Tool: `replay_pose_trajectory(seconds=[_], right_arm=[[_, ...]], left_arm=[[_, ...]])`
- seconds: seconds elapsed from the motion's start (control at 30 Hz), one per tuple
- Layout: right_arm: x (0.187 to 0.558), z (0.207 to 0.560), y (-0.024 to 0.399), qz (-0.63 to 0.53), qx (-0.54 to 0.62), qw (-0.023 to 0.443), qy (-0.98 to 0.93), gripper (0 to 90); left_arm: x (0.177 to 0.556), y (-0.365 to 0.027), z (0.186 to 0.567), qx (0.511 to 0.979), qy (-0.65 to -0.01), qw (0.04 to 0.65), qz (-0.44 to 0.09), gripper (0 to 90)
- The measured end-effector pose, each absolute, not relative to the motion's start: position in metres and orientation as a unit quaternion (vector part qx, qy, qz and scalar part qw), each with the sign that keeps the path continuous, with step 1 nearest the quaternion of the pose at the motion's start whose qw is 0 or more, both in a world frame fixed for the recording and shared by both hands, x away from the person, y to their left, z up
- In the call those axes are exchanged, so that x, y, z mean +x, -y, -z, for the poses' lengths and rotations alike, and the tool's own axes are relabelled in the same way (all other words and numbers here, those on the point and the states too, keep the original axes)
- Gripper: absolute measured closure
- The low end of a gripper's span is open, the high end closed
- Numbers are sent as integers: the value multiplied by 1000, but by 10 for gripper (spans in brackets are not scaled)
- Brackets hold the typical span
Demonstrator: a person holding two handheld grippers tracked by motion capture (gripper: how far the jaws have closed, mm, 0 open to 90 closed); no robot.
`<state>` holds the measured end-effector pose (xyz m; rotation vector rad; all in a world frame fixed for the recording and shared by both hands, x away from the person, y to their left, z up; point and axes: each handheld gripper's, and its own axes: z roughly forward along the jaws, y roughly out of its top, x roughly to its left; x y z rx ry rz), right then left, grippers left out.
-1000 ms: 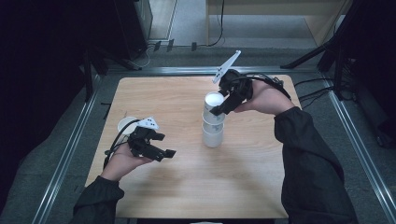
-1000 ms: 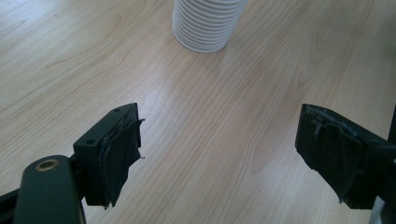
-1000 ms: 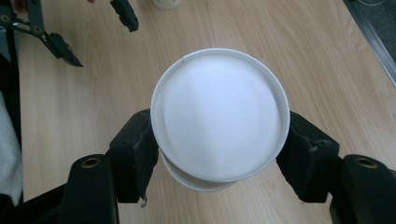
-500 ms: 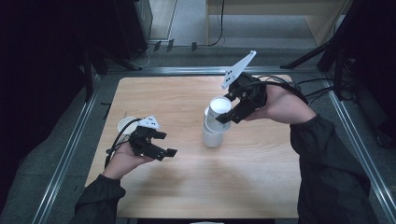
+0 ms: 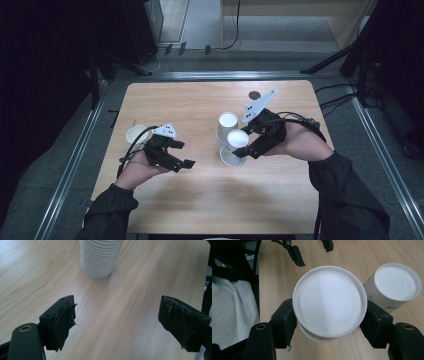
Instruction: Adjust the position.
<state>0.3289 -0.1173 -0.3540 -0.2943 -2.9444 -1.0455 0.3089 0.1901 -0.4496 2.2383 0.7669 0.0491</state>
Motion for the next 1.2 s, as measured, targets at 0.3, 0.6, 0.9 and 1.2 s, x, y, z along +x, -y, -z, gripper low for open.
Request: replay_pose_trajectory(seconds=[0.3,0.6,0.9,1.2], right_arm=[[323,396,117,350,-105,21,931,351],[321,432,111,365,-112,35,924,352],[322,451,111,385,-123,39,914,352],[324,456,108,395,-124,48,909,352]], left_arm=[[307,-180,452,881,-281,381,-16,144],[304,-166,461,886,-255,387,0,145],[306,-154,474,879,-232,416,18,148],[304,-136,488,891,-205,403,39,148]])
